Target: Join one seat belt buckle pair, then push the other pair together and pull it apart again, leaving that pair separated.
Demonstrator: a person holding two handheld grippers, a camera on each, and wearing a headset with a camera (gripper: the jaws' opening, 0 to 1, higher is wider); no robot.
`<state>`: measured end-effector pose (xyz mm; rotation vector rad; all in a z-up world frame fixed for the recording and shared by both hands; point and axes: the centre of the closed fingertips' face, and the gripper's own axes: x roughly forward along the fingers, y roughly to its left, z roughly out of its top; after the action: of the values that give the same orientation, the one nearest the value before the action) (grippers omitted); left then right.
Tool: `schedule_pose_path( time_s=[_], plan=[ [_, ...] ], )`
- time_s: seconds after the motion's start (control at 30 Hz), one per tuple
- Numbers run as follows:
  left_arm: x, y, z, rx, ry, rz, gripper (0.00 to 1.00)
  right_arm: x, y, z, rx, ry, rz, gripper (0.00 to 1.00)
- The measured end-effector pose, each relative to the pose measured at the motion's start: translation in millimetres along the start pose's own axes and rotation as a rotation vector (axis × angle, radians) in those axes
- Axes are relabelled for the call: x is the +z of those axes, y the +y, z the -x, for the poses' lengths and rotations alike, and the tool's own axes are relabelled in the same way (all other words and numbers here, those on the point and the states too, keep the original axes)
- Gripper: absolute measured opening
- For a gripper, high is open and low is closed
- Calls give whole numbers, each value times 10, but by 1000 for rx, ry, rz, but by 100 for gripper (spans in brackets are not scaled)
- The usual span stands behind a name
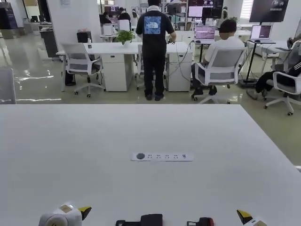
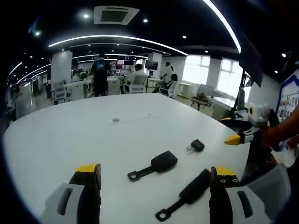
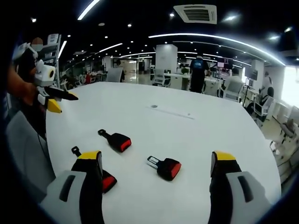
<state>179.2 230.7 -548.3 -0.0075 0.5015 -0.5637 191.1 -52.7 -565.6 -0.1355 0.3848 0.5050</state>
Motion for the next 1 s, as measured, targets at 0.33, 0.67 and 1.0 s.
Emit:
schedule_pose_path(
  time_s=[0.33, 0.67, 1.0],
  plan=[
    [-60, 21, 157, 11, -20, 24, 100, -23, 101, 159, -7, -7, -12, 96],
    [-74, -60, 201, -5, -34, 15, 100, -33, 132, 267, -28, -22, -40, 96],
    [-127, -173, 246, -12, -38, 12, 100, -90, 100, 350, -48, -19, -54, 96]
  ],
)
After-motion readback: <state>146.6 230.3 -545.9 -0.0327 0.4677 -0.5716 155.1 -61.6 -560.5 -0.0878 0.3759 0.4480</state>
